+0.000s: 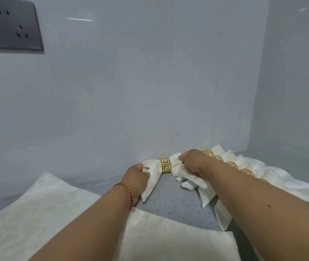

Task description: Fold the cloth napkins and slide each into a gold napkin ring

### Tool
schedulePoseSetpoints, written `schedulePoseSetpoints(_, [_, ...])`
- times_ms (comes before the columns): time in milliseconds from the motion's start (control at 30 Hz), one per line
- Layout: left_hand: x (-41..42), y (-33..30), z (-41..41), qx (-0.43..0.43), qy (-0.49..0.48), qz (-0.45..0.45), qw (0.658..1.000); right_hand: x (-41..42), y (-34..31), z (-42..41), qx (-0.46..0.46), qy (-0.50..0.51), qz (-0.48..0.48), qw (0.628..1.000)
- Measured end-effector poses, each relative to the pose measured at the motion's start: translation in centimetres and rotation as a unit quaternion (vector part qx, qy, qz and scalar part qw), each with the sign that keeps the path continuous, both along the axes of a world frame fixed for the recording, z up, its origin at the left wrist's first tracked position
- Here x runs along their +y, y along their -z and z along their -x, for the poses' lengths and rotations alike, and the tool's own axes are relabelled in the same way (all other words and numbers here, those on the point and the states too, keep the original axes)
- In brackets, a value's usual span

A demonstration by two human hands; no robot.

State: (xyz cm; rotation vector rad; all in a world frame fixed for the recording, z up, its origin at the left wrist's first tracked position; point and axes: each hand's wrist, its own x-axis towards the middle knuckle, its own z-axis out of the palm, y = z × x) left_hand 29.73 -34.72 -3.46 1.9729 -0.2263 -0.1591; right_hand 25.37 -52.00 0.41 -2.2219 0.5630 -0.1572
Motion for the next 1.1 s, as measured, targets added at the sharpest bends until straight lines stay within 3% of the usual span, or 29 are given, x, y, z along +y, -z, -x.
schedulePoseSetpoints(133, [-0.5, -0.1, 0.3, -0.052, -0.021, -0.104, 0.993, 0.4, -0.5, -0.1, 0.013, -0.046, 0.135, 0.990])
schedulePoseSetpoints(233, [0.2, -0.3, 0.5, -0.073, -0.015, -0.111, 0.991, 0.2, -1.9, 1.1, -0.024, -0.038, 0.195, 0.980])
schedulePoseSetpoints(467, [5.7, -1.8, 3.0, -0.081, -0.026, -0.091, 0.992, 2.5, -4.2, 5.4, -0.140, 0.014, 0.113, 0.984])
schedulePoseSetpoints(733, [16.1, -2.6, 11.5, -0.076, -0.010, -0.095, 0.992, 12.4, -2.5, 11.0, -0.108, -0.101, 0.054, 0.988])
schedulePoseSetpoints(867, [21.4, -2.4, 17.3, -0.089, 0.001, -0.147, 0.985, 19.4, 0.1, 15.4, -0.060, -0.177, 0.050, 0.981])
schedulePoseSetpoints(1000, [26.5, -2.6, 24.4, -0.133, 0.032, -0.276, 0.951, 24.9, 1.5, 20.6, -0.047, -0.255, 0.052, 0.964])
schedulePoseSetpoints(1100, [29.0, -2.5, 29.5, -0.150, 0.074, -0.312, 0.935, 26.5, 2.4, 24.2, -0.031, -0.306, 0.075, 0.948])
